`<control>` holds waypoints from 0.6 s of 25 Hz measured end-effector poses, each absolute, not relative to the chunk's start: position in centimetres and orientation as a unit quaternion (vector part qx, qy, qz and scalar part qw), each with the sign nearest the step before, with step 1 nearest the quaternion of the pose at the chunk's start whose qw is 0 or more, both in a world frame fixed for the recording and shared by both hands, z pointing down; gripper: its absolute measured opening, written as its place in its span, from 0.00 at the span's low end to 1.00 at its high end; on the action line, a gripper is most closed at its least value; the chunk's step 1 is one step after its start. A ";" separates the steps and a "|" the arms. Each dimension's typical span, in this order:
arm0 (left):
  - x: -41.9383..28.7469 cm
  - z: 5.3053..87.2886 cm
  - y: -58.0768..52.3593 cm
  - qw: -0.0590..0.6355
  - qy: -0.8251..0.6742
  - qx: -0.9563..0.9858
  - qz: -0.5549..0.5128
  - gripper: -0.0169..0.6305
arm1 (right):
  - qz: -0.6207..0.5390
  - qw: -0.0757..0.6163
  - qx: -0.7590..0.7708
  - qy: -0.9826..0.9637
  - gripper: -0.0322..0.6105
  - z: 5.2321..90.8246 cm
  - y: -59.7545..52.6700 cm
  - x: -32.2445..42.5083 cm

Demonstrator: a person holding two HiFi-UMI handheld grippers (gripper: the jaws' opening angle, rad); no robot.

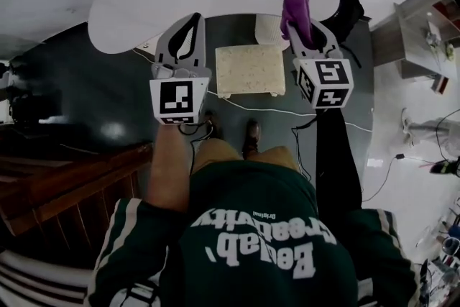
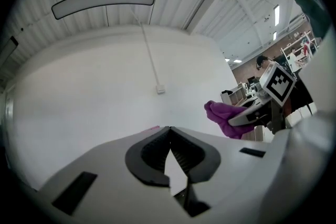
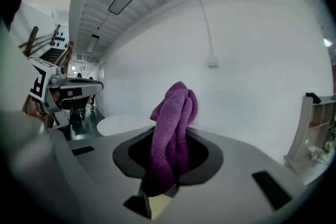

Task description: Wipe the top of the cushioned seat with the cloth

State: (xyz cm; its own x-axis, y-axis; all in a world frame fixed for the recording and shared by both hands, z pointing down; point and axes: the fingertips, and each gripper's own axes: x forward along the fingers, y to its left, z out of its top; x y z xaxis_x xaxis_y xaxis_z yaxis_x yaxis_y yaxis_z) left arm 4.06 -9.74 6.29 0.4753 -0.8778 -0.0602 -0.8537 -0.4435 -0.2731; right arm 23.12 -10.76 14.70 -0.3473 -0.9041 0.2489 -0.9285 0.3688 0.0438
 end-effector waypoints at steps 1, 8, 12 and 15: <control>3.8 5.7 -9.4 0.135 0.508 -0.850 -0.041 0.05 | 0.043 0.111 0.560 -0.820 0.21 13.6 -10.3 23.0; 3.4 3.9 -8.7 0.139 0.511 -0.848 -0.026 0.05 | -0.003 0.067 0.572 -0.818 0.21 9.1 -8.0 22.4; 4.1 2.8 -8.6 0.153 0.503 -0.851 -0.022 0.05 | -0.006 0.064 0.572 -0.818 0.21 8.7 -7.7 22.3; 4.7 2.2 -8.8 0.155 0.500 -0.852 -0.020 0.05 | -0.011 0.061 0.567 -0.821 0.21 8.2 -7.7 22.2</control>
State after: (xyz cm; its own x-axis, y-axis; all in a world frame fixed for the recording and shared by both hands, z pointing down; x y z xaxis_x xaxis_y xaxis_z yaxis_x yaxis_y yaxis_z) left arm 4.65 -8.76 2.17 0.4984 -0.8584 -0.1212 -0.8460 -0.4510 -0.2845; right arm 22.17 -7.70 8.18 -0.3495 -0.9329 0.0867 -0.9302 0.3566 0.0872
